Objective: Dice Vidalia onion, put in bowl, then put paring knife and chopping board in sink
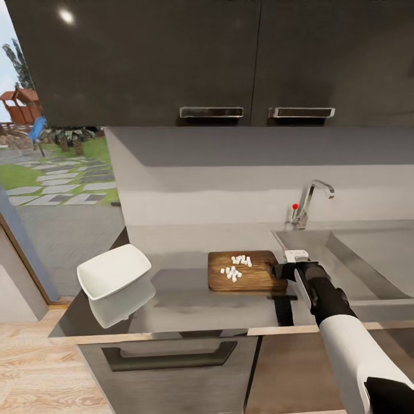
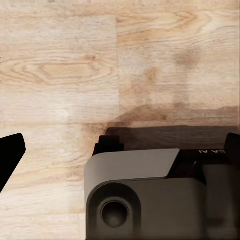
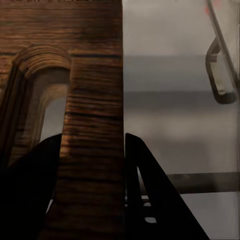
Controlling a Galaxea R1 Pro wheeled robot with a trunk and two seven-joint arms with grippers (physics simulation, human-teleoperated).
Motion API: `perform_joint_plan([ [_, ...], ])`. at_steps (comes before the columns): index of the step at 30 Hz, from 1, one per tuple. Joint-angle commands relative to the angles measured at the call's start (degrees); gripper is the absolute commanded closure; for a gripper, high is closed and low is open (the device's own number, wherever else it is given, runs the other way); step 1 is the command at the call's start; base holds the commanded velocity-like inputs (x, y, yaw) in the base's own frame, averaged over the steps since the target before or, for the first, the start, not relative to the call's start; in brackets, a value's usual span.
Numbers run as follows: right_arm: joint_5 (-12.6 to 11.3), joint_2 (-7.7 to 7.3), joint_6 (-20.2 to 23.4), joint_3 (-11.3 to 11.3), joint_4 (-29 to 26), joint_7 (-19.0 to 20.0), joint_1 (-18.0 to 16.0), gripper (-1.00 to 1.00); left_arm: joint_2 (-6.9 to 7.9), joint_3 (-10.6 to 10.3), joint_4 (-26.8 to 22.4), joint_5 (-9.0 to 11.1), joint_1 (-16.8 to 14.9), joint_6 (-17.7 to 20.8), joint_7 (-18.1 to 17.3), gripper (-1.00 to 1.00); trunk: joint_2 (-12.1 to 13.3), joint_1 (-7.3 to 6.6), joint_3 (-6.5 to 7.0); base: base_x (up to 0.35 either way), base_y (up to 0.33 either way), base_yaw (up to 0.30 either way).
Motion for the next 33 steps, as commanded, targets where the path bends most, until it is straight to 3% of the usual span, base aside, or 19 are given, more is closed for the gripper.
perform_joint_plan([
  [1,0.49,0.02,0.24,-0.12,-0.07,0.47,-0.04,1.0,-0.04,-0.45,0.23,0.48,-0.09,-0.33,-0.18,-1.0,0.37,-0.22,0.12,0.0,0.0,0.0],
  [24,0.32,0.02,0.57,-0.26,-0.07,0.64,-0.05,1.0,-0.04,-0.45,0.28,0.48,-0.09,-0.3,-0.18,-1.0,9.6,-5.28,4.26,0.0,0.0,0.0],
  [33,0.23,0.02,0.59,-0.37,-0.07,0.65,-0.05,1.0,-0.04,-0.45,0.28,0.48,-0.09,-0.3,-0.18,-1.0,13.21,-7.25,6.58,0.0,0.0,0.0],
])
